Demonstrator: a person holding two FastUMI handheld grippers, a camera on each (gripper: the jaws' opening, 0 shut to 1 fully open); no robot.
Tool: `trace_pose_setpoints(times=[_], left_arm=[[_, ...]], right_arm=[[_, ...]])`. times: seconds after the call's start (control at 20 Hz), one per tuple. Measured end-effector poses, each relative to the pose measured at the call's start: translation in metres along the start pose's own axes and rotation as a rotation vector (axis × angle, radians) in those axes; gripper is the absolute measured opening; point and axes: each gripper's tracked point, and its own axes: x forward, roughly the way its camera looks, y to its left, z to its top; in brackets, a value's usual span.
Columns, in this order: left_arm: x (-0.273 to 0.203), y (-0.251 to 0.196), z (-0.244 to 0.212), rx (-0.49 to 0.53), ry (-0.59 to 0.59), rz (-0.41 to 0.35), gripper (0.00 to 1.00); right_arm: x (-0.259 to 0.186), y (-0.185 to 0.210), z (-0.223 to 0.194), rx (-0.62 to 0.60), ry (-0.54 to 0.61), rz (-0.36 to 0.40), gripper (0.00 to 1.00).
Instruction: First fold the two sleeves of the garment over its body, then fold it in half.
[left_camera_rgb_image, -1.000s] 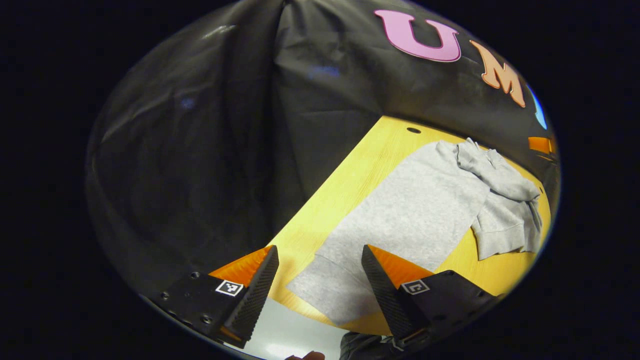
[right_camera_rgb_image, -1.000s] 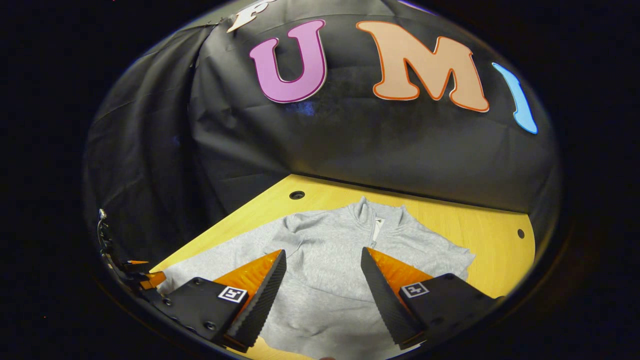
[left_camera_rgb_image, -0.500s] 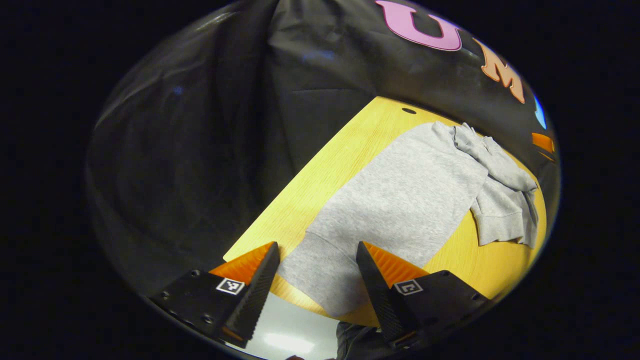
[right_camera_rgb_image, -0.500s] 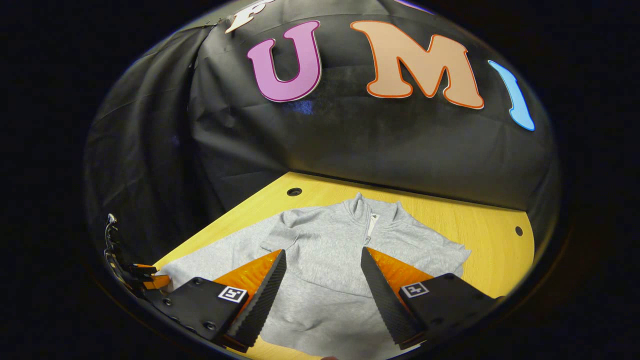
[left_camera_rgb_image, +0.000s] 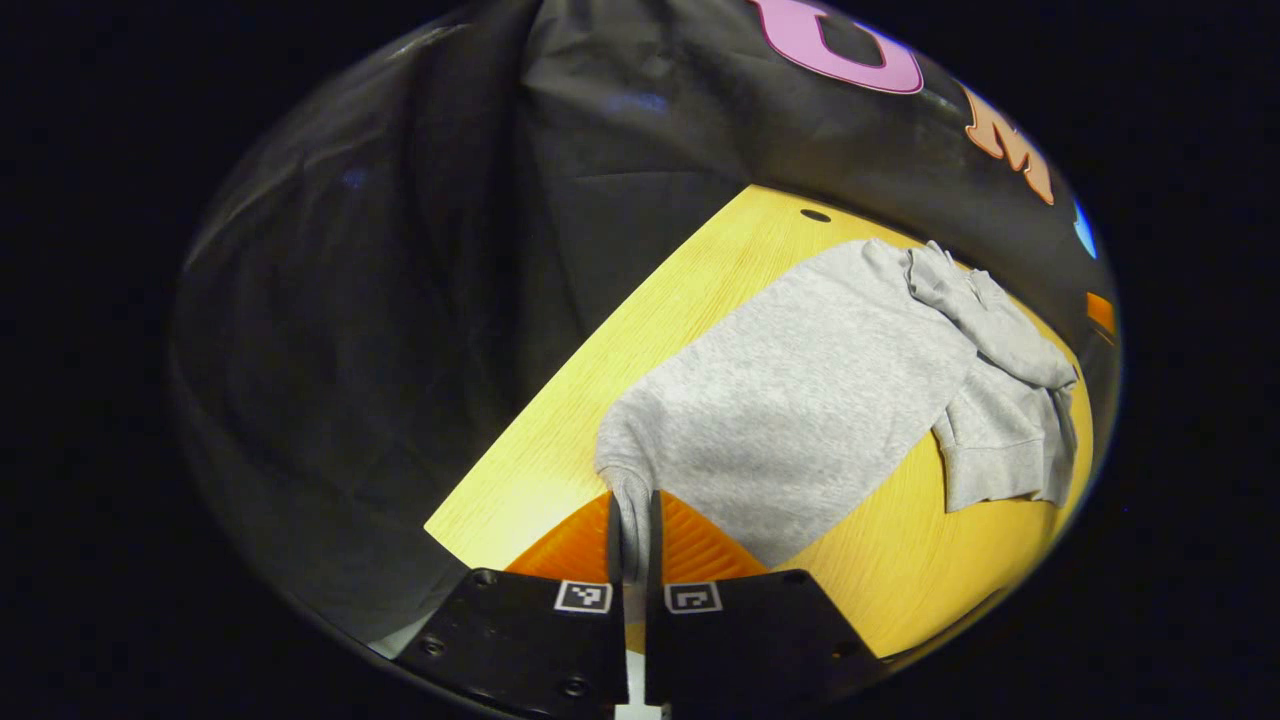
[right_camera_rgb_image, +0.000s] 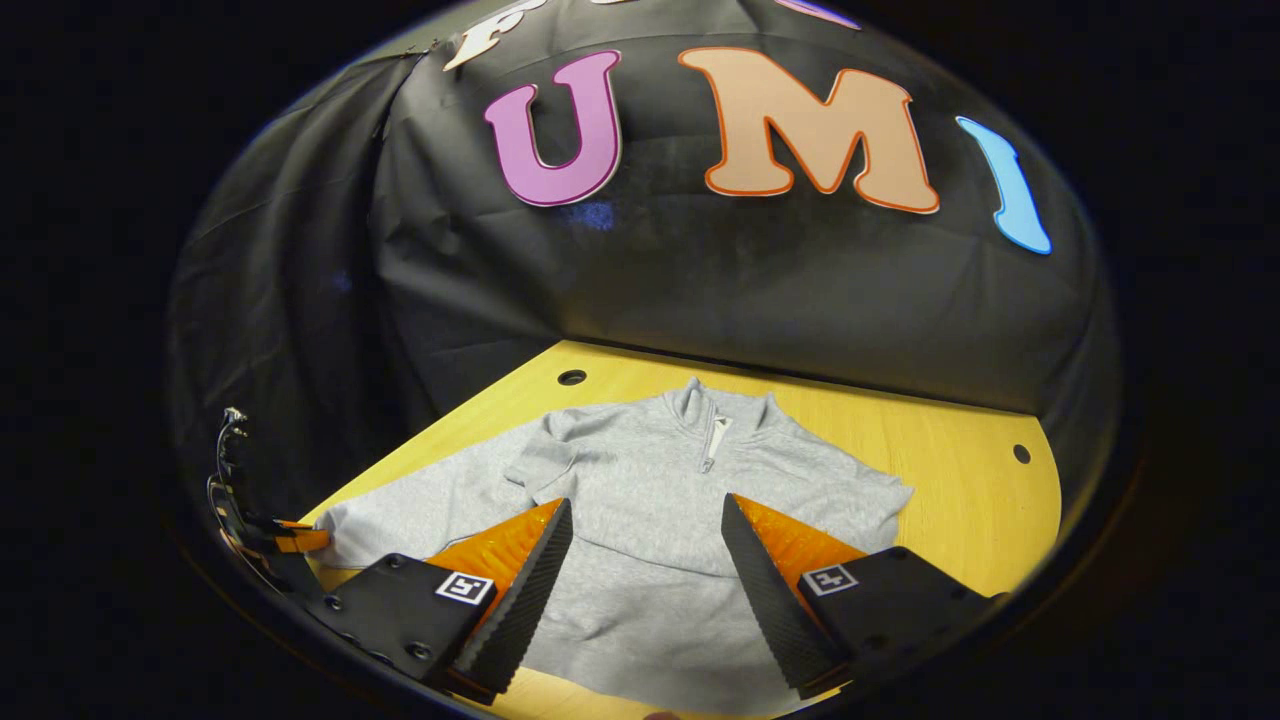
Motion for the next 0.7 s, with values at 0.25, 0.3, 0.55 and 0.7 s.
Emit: trace_pose_setpoints(times=[0.25,0.3,0.55,0.7], left_arm=[[-0.013,-0.005,0.047,-0.002,-0.075,0.004,0.00],[-0.016,-0.005,0.059,-0.009,-0.093,0.002,0.00],[-0.031,-0.017,0.127,-0.006,-0.195,-0.013,0.00],[-0.032,-0.033,0.159,0.019,-0.240,-0.036,0.00]], right_arm=[[-0.021,-0.023,-0.004,-0.003,-0.011,-0.039,0.96],[-0.025,-0.028,-0.005,-0.002,-0.010,-0.049,0.96],[-0.040,-0.046,-0.010,0.019,-0.023,-0.080,0.91],[-0.049,-0.055,-0.016,0.035,-0.024,-0.101,0.96]])
